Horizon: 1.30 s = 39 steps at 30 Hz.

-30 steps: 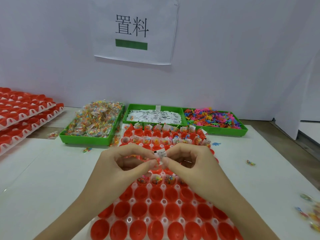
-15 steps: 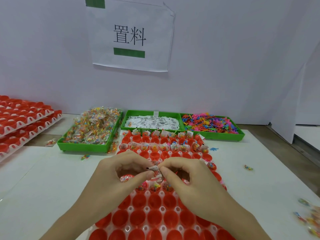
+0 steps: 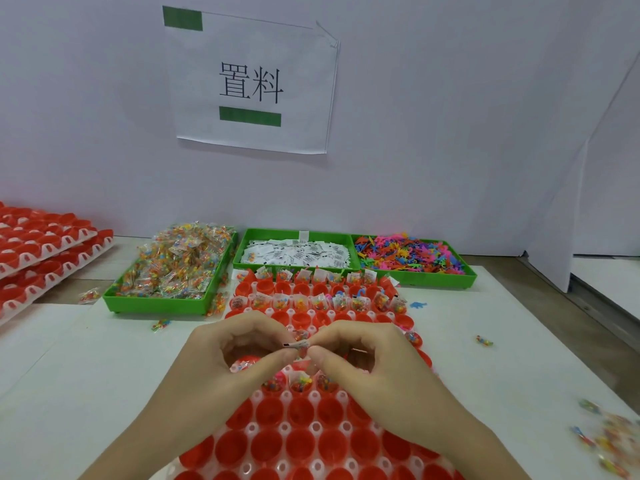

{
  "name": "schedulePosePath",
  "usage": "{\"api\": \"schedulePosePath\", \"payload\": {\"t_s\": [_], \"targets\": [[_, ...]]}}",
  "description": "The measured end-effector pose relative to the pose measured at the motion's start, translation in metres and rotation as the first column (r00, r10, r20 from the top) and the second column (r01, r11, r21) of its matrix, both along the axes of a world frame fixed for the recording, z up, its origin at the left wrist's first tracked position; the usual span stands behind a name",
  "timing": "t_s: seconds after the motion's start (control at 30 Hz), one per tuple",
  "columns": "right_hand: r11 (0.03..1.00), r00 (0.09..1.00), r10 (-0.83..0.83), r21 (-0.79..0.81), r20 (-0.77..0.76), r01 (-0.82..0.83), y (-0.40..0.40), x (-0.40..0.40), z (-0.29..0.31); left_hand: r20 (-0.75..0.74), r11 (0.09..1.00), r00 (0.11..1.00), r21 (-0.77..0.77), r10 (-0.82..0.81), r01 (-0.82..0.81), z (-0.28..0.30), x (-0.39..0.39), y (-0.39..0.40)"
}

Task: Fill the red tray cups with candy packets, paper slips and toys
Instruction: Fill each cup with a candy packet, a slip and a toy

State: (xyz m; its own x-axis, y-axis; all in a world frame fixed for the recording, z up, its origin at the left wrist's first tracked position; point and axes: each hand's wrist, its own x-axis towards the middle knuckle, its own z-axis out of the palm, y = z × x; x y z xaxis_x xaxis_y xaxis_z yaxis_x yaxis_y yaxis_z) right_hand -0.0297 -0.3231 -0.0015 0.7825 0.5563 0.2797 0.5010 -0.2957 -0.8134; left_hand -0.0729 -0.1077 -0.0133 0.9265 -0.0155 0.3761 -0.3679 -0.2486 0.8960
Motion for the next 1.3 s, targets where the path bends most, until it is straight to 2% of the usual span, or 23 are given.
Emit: {"api": "schedulePosePath", "payload": {"t_s": [0.13,0.23,0.33,0.47,0.6,0.83,1.13,1.2,1.3], "targets": [[0.995,0.994,-0.099,-0.007,0.046,0.1,-0.012,0.02,0.009,0.019,0.999,0.999,0.013,0.029,-0.03,0.001,0.001,0.005],[0.969,0.969,-0.237,-0.049,0.07,0.241,-0.024,0.055,0.016,0.026,0.998,0.998,0.03,0.052,-0.053,-0.001,0.003,0.009],[0.918,0.925,-0.369,-0.124,0.086,0.377,-0.036,0.098,0.018,0.025,0.996,0.997,0.045,0.074,-0.076,-0.003,0.006,0.011],[0.816,0.865,-0.459,-0.287,0.204,0.501,-0.051,0.156,0.014,0.024,0.995,0.997,0.058,0.077,-0.078,-0.006,0.007,0.012],[0.721,0.836,-0.454,-0.424,0.307,0.547,-0.065,0.201,0.005,0.025,0.994,0.996,0.06,0.088,-0.089,-0.007,0.008,0.013],[0.633,0.875,-0.276,-0.611,0.397,0.476,-0.072,0.234,-0.004,0.032,0.99,0.992,0.067,0.125,-0.127,-0.007,0.01,0.016],[0.52,0.765,-0.262,-0.582,0.588,0.625,-0.063,0.236,-0.006,0.026,0.984,0.986,0.061,0.167,-0.168,-0.003,0.01,0.02],[0.545,0.735,-0.325,-0.517,0.594,0.659,-0.065,0.235,-0.007,0.026,0.983,0.985,0.06,0.172,-0.173,-0.003,0.01,0.02],[0.621,0.739,-0.448,-0.419,0.504,0.662,-0.069,0.231,-0.006,0.029,0.985,0.986,0.058,0.164,-0.165,-0.002,0.008,0.019]]}}
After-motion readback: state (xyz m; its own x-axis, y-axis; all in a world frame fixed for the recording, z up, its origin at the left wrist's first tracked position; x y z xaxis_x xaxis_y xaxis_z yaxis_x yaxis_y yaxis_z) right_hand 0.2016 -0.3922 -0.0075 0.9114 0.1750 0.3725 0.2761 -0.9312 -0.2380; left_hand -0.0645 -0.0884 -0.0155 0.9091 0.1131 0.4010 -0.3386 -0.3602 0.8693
